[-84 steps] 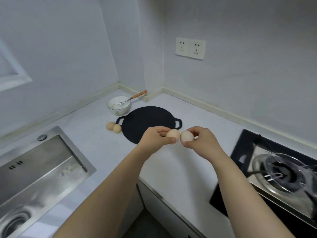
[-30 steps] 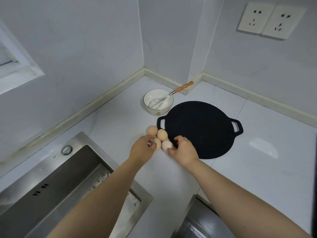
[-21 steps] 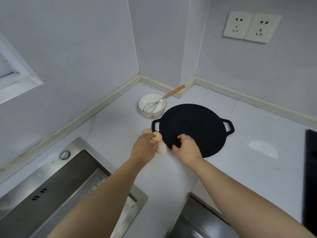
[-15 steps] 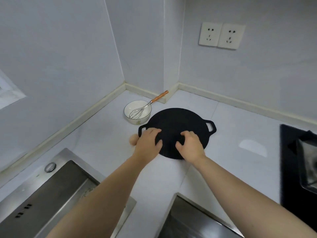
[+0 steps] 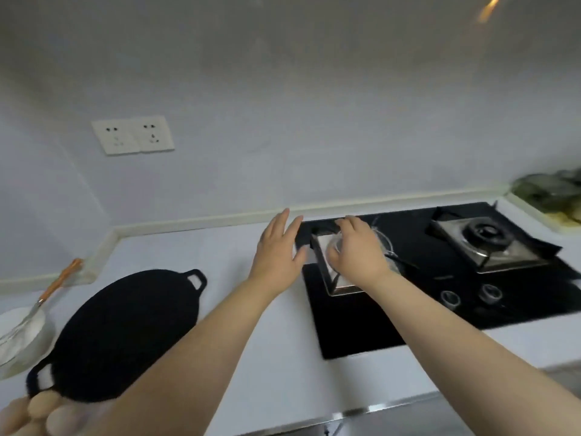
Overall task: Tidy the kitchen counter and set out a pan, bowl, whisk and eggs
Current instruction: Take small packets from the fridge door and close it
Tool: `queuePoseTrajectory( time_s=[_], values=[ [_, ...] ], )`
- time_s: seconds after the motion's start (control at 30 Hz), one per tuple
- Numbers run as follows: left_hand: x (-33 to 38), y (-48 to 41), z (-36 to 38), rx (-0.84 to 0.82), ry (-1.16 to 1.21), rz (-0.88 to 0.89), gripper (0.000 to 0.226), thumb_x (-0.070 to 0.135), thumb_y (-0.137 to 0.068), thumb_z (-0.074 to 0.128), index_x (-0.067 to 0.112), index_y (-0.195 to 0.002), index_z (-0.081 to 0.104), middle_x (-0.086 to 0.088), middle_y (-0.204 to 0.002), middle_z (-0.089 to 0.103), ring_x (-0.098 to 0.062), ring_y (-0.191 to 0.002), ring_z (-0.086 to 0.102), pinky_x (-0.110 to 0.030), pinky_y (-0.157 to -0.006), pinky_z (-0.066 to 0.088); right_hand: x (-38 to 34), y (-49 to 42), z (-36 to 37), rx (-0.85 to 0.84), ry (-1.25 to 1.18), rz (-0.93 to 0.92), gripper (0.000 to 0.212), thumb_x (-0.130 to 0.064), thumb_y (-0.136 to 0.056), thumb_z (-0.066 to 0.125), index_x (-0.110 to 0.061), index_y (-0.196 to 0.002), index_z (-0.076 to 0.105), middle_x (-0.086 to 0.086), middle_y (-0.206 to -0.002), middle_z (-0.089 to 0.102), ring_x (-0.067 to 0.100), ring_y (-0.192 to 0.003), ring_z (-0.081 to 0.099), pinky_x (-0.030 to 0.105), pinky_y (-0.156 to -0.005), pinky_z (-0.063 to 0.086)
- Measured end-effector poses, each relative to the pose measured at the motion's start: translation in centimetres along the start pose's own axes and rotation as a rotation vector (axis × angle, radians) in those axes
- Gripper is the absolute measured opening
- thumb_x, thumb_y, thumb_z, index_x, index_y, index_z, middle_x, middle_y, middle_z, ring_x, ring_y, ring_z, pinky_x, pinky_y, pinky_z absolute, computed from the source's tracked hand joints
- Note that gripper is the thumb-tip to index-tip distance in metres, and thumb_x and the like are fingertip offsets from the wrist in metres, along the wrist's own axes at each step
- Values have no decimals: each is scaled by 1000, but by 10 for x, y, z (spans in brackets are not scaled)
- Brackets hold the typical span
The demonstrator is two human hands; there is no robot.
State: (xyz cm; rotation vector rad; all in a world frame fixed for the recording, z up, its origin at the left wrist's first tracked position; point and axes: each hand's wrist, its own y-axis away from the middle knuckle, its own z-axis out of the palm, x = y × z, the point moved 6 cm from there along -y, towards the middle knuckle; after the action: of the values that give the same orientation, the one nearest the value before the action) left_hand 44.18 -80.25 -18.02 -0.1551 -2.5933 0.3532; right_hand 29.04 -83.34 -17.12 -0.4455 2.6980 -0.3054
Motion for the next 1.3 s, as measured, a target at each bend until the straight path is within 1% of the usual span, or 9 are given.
queuePoseTrajectory(
  time_s=[0.13, 0.17, 0.27, 0.47, 0.57, 0.73, 0.83, 1.0, 1.3],
  values=[
    [106, -43, 57, -95, 45, 169, 60, 33, -98, 44, 25, -151, 17, 4, -160, 2, -15, -147, -1, -39, -120, 9, 101, 21, -69, 103, 113, 140, 58, -28, -87, 59, -5, -137, 42, 12, -140, 42, 27, -131, 37, 37, -110, 31],
    [146, -54, 77, -119, 58, 218, 60, 33, -98, 43, 26, -151, 16, 5, -160, 1, -14, -147, -2, -38, -120, 8, 136, 34, -94, 134, 139, 201, 58, -27, -86, 59, -5, -137, 42, 13, -141, 41, 28, -133, 36, 38, -111, 30],
    [219, -70, 114, -132, 98, 322, 60, 34, -98, 43, 25, -151, 15, 3, -160, 1, -15, -147, -1, -37, -119, 7, 200, 60, -141, 204, 215, 298, 59, -26, -84, 60, -4, -137, 44, 15, -141, 43, 30, -133, 37, 39, -111, 29],
    [385, -81, 190, -201, 185, 572, 61, 32, -98, 44, 22, -151, 17, 0, -160, 6, -17, -147, 2, -39, -120, 10, 328, 136, -230, 281, 338, 560, 56, -29, -86, 57, -6, -136, 42, 14, -137, 44, 31, -128, 38, 38, -108, 28],
    [461, -77, 230, -253, 220, 666, 61, 33, -97, 44, 21, -151, 18, -1, -160, 6, -19, -147, 3, -38, -120, 10, 383, 178, -270, 310, 389, 692, 60, -29, -87, 56, -8, -140, 37, 14, -143, 38, 30, -133, 33, 38, -111, 26],
    [544, -65, 277, -333, 293, 810, 60, 32, -98, 42, 22, -151, 15, 0, -160, 3, -17, -146, 1, -36, -119, 7, 444, 230, -313, 362, 440, 860, 61, -28, -87, 56, -8, -141, 37, 12, -144, 37, 28, -134, 32, 37, -112, 23],
    [597, -62, 305, -381, 325, 905, 60, 32, -98, 41, 22, -151, 15, 0, -160, 2, -16, -146, 0, -36, -119, 7, 483, 257, -333, 384, 450, 979, 62, -27, -86, 56, -8, -141, 36, 12, -146, 36, 28, -135, 30, 40, -114, 22],
    [687, -73, 353, -431, 415, 1041, 60, 33, -98, 42, 21, -151, 16, -1, -160, 4, -18, -147, 2, -36, -119, 8, 552, 287, -371, 436, 532, 1139, 60, -28, -85, 58, -8, -138, 40, 13, -142, 40, 30, -132, 35, 43, -113, 26],
    [811, -74, 412, -572, 573, 1162, 59, 31, -98, 43, 23, -151, 17, 2, -160, 3, -17, -147, 2, -37, -120, 9, 632, 333, -441, 467, 594, 1370, 57, -27, -86, 56, -9, -138, 39, 10, -141, 41, 29, -128, 37, 39, -109, 29]
  ],
)
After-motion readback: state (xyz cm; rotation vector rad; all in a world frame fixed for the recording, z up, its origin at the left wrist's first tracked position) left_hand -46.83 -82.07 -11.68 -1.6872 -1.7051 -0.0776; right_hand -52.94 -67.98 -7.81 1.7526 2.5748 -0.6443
